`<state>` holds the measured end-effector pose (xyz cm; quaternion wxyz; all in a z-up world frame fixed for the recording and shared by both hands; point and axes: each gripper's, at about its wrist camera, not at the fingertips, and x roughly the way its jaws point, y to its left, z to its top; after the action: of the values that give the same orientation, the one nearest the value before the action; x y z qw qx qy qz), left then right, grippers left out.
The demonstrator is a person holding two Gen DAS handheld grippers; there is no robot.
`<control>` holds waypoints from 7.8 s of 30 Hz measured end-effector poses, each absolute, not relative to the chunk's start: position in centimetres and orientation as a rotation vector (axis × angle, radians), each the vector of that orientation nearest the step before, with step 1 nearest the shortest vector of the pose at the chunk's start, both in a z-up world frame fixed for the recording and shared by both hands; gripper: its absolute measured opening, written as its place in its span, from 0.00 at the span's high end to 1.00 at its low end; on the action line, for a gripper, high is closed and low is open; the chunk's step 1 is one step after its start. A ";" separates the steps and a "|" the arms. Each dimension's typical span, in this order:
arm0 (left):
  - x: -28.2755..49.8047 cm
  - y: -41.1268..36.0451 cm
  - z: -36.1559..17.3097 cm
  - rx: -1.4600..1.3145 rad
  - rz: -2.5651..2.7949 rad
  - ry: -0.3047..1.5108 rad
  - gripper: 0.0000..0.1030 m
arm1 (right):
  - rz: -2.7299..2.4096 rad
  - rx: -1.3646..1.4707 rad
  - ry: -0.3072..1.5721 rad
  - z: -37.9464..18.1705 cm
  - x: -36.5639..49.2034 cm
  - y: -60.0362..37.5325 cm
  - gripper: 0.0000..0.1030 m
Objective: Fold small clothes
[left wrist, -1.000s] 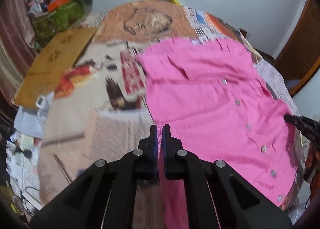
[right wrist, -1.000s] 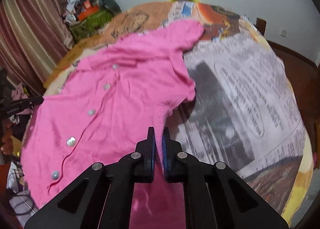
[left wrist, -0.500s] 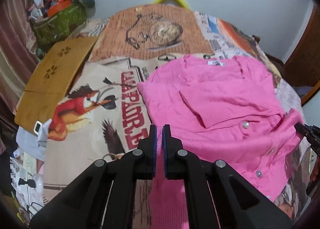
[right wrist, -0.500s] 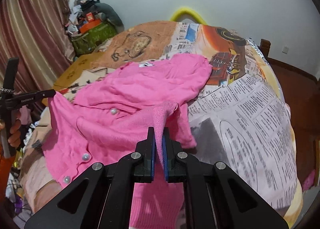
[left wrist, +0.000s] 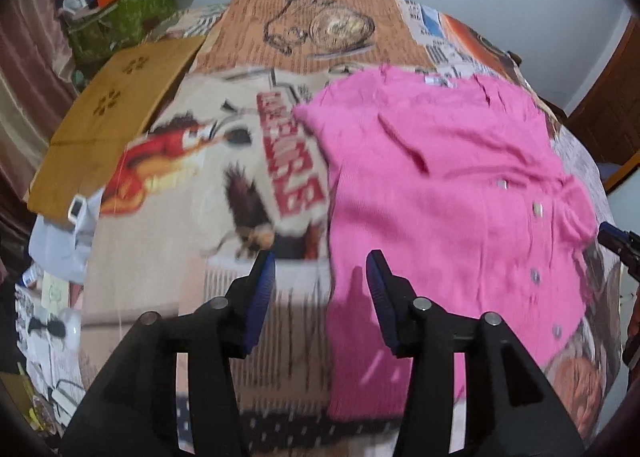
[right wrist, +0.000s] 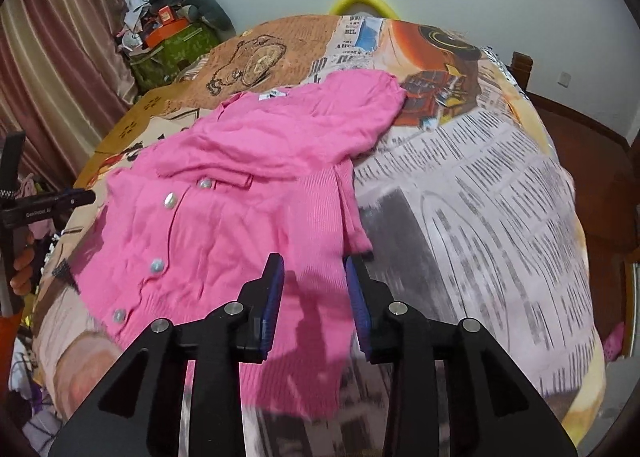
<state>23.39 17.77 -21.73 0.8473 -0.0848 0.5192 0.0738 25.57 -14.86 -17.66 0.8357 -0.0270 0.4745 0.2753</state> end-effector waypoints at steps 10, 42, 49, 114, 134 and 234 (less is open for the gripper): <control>19.2 17.9 -24.8 -0.315 0.101 1.183 0.54 | 0.564 -0.018 1.113 -20.1 22.8 -17.1 0.72; 22.5 15.8 -14.2 -0.218 0.089 0.902 0.94 | 0.645 0.050 0.840 -12.8 23.3 -15.6 0.94; 26.8 16.5 -11.2 -0.200 0.111 0.848 0.94 | 0.644 0.024 0.746 -9.9 26.5 -14.6 0.94; 29.6 17.8 -25.2 -0.219 0.119 1.156 0.96 | 0.594 -0.020 1.040 -20.7 31.6 -13.1 0.90; 18.7 17.4 -23.6 -0.228 0.109 1.144 0.96 | 0.629 -0.021 1.058 -19.4 22.2 -16.2 0.95; 24.8 20.0 -23.1 -0.146 0.168 1.185 0.34 | 0.556 -0.117 0.984 -17.9 26.2 -14.6 0.58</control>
<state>24.76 20.00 -23.09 0.8236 -0.0688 0.5574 0.0790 26.19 -14.61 -17.89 0.8428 -0.0552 0.4662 0.2632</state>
